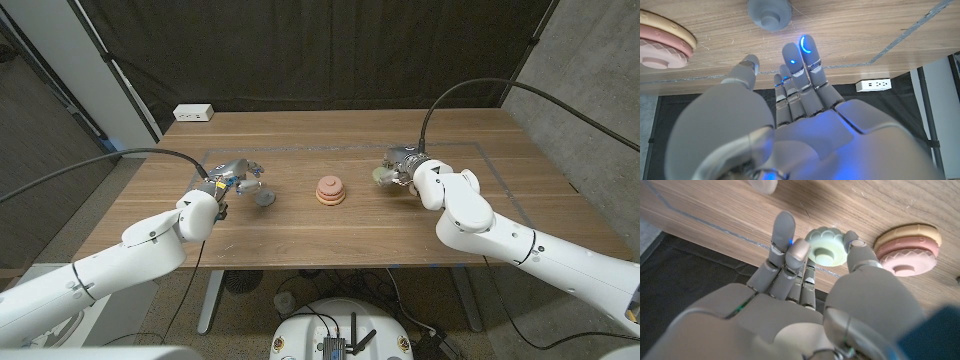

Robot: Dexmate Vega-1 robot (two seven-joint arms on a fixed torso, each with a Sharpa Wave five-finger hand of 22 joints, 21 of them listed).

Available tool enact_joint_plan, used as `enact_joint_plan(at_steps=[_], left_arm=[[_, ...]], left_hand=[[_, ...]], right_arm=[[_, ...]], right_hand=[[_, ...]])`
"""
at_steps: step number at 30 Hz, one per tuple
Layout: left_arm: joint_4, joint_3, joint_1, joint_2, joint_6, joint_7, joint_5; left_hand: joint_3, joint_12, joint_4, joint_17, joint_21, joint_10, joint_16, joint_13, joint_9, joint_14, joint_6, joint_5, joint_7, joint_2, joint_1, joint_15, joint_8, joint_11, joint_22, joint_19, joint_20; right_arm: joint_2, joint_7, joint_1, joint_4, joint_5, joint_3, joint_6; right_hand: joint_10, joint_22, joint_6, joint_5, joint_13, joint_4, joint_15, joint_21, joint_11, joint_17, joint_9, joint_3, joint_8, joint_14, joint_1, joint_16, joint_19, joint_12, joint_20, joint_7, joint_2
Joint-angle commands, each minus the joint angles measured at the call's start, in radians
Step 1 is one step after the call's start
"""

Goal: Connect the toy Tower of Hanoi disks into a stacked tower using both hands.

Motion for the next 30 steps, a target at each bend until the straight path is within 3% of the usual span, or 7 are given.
enact_joint_plan(at_steps=[1,30], left_arm=[[-0.005,-0.018,0.02,0.003,-0.002,0.013,-0.013],[-0.006,-0.015,0.006,0.004,0.009,0.012,-0.013]], left_hand=[[0.007,-0.001,0.0,0.002,0.004,0.008,-0.002,0.005,0.006,0.011,0.01,0.007,0.0,-0.009,-0.005,-0.089,-0.005,-0.003,0.002,0.005,-0.133],[0.017,-0.006,0.0,-0.001,0.007,0.013,-0.001,0.008,0.008,0.011,0.016,0.007,-0.002,-0.011,-0.005,-0.089,-0.005,-0.004,0.002,0.004,-0.132]], right_arm=[[0.017,0.009,0.001,-0.002,-0.016,0.019,0.115],[0.1,0.063,0.012,0.052,-0.084,0.055,0.29]], right_hand=[[0.094,0.001,0.063,0.006,0.004,0.045,0.0,0.004,-0.087,0.003,0.004,0.051,-0.001,0.0,0.036,0.008,0.012,-0.003,-0.016,-0.058,0.053],[0.101,0.001,0.068,0.012,0.01,0.043,0.0,0.006,-0.091,0.003,0.005,0.063,-0.003,-0.001,0.033,0.025,0.015,-0.009,-0.016,-0.061,0.05]])
